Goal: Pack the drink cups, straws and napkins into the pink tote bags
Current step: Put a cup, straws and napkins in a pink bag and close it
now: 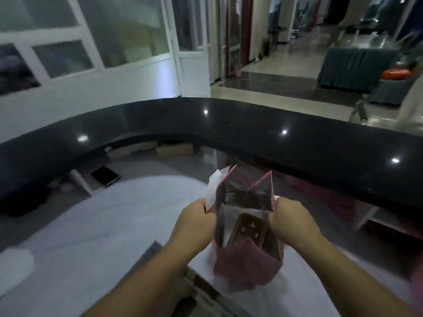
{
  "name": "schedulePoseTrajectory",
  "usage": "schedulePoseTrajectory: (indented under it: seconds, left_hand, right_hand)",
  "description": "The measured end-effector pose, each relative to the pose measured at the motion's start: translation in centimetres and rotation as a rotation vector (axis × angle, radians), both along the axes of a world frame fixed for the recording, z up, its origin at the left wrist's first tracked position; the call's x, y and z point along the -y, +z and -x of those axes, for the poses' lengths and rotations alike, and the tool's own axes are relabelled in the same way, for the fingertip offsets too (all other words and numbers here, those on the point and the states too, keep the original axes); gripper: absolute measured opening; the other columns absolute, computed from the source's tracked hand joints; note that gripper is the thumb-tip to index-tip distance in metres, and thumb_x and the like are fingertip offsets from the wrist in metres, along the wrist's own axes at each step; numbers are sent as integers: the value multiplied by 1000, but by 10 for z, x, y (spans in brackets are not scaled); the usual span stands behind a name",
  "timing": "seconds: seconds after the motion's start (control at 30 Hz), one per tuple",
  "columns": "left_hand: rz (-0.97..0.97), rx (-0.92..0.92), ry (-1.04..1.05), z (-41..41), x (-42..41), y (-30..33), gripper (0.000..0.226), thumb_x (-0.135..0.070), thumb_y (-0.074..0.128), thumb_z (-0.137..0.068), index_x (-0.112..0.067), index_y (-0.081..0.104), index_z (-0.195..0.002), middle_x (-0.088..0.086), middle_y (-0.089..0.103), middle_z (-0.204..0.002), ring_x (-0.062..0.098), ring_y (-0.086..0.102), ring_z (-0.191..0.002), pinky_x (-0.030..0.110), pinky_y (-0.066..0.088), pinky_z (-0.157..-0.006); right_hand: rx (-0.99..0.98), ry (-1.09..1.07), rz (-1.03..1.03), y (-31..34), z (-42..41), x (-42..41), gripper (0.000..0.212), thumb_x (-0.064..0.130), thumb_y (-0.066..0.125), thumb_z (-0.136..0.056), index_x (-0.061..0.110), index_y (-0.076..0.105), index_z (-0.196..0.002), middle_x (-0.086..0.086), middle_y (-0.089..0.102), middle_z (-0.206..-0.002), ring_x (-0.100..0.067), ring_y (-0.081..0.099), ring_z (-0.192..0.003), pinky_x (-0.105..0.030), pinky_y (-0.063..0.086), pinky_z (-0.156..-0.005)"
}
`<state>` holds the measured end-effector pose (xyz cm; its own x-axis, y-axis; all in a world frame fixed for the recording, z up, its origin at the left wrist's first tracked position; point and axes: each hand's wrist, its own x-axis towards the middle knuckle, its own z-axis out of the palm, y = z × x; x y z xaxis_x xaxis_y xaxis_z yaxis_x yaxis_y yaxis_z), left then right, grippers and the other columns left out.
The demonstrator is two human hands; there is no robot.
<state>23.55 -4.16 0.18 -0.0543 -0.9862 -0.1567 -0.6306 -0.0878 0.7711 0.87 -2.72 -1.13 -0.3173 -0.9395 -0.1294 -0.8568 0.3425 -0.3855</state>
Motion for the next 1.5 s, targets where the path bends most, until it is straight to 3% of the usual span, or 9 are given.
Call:
schedulePoseTrajectory:
  seconds: [0.23, 0.4, 0.67, 0.77, 0.9, 1.0, 1.2, 1.37, 1.5]
  left_hand:
    - [46, -81, 364, -183, -48, 0, 28, -43, 50, -104, -24, 69, -102, -3, 73, -96, 16, 67, -88, 30, 47, -68]
    - [41, -49, 537, -294, -99, -8, 30, -40, 45, -105, -16, 61, -95, 5, 68, -86, 18, 62, -75, 33, 45, -63]
    - [-8, -52, 779, -418, -173, -27, 30, -40, 47, -104, -17, 63, -114, 5, 71, -94, 22, 67, -87, 37, 51, -76]
    - [-60, -43, 862, -448, -196, -34, 45, -45, 45, -105, -16, 58, -138, 9, 71, -124, 26, 67, -112, 32, 49, -87]
    - [-64, -5, 938, -474, -214, -39, 28, -42, 43, -106, -24, 61, -119, -9, 68, -89, 7, 62, -83, 24, 40, -64]
    - [-116, 38, 1010, -489, -218, -38, 29, -38, 41, -107, -20, 62, -113, 2, 68, -97, 23, 64, -92, 34, 44, -73]
    - [-137, 85, 1083, -508, -221, -24, 29, -37, 38, -105, -25, 64, -106, 2, 71, -98, 26, 66, -93, 38, 48, -76]
    - [-127, 87, 1160, -515, -222, -20, 31, -44, 37, -106, -29, 63, -95, -3, 67, -76, 14, 65, -73, 34, 52, -64]
    - [-122, 140, 1118, -519, -230, -16, 29, -44, 36, -107, -34, 62, -113, -8, 70, -101, 6, 63, -89, 35, 55, -81]
  right_hand:
    - [-52, 332, 17, 10, -186, 33, 6, 26, 57, -96, 21, 61, -94, 1, 65, -82, -16, 63, -66, -28, 51, -53]
    - [-119, 525, 61, 15, -309, 25, 11, 21, 54, -94, 22, 54, -84, 6, 52, -70, -11, 52, -59, -23, 34, -45]
    - [-84, 785, 66, 4, -463, -4, 13, 26, 51, -95, 20, 55, -85, 0, 54, -74, -17, 52, -61, -30, 36, -47]
    - [-65, 866, 51, -1, -505, -12, 18, 25, 50, -95, 22, 51, -77, 3, 56, -70, -14, 53, -59, -27, 34, -45]
    - [-15, 972, 15, -13, -549, -19, 18, 24, 50, -96, 25, 51, -78, 1, 65, -73, -18, 60, -60, -31, 48, -49]
    - [18, 1036, -7, -22, -575, -17, 19, 26, 48, -97, 23, 56, -81, 0, 66, -76, -20, 61, -63, -36, 55, -56]
    - [74, 1140, -37, -24, -610, 1, 21, 30, 46, -99, 23, 63, -87, 3, 67, -78, -15, 61, -63, -29, 46, -49]
    - [121, 1214, -73, -29, -625, 1, 20, 33, 45, -99, 26, 60, -87, 5, 67, -78, -15, 63, -65, -36, 57, -58]
    - [140, 1235, -99, -38, -634, -11, 19, 31, 48, -100, 28, 59, -86, 8, 65, -76, -11, 62, -65, -30, 51, -54]
